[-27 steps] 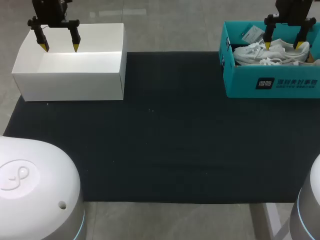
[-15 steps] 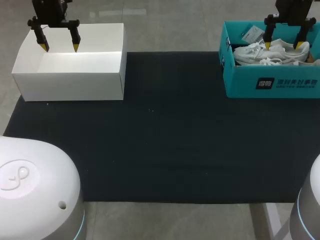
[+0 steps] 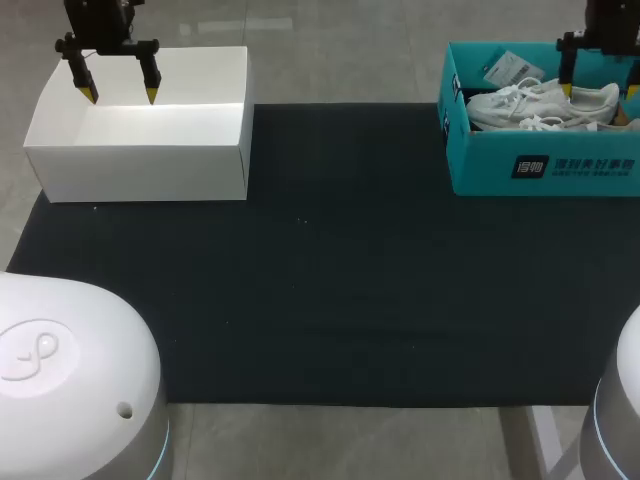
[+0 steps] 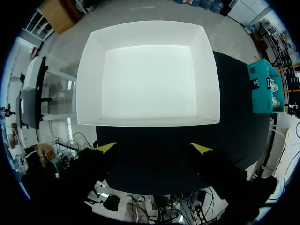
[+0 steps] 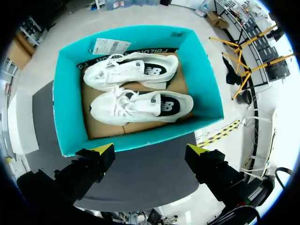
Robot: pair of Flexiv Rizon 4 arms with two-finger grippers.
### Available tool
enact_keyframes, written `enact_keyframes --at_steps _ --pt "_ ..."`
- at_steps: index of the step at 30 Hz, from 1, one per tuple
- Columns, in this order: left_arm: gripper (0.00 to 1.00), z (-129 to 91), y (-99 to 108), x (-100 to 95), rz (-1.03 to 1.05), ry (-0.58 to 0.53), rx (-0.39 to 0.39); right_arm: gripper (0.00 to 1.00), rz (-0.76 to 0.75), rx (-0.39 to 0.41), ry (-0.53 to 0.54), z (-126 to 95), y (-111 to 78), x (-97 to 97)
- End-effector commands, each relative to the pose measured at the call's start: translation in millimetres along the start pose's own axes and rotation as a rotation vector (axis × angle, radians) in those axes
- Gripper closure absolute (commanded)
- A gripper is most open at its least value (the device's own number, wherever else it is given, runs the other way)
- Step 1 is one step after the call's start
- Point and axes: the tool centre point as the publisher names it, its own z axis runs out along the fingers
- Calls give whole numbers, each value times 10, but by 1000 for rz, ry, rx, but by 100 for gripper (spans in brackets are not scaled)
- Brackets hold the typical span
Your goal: Take the shoe out of the shoebox, open the shoe tongue, remove and reinsert the insole, then place the shoe into the shoebox
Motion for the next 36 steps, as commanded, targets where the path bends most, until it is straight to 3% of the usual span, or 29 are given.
enact_keyframes --at_steps 1,7,14,24,36 --pt "0 -3 0 -1 0 -1 -1 0 46 -21 16 181 54 -301" --pt "0 -3 0 -1 0 -1 -1 0 65 -62 -8 391 223 -639" --pt "0 -3 0 -1 0 -1 -1 0 27 -73 22 586 405 -825" --pt "0 -3 0 -1 0 -1 -1 0 -34 -65 37 884 596 -777" --pt "0 -3 0 -1 0 -1 -1 0 -108 -66 68 1214 561 -775"
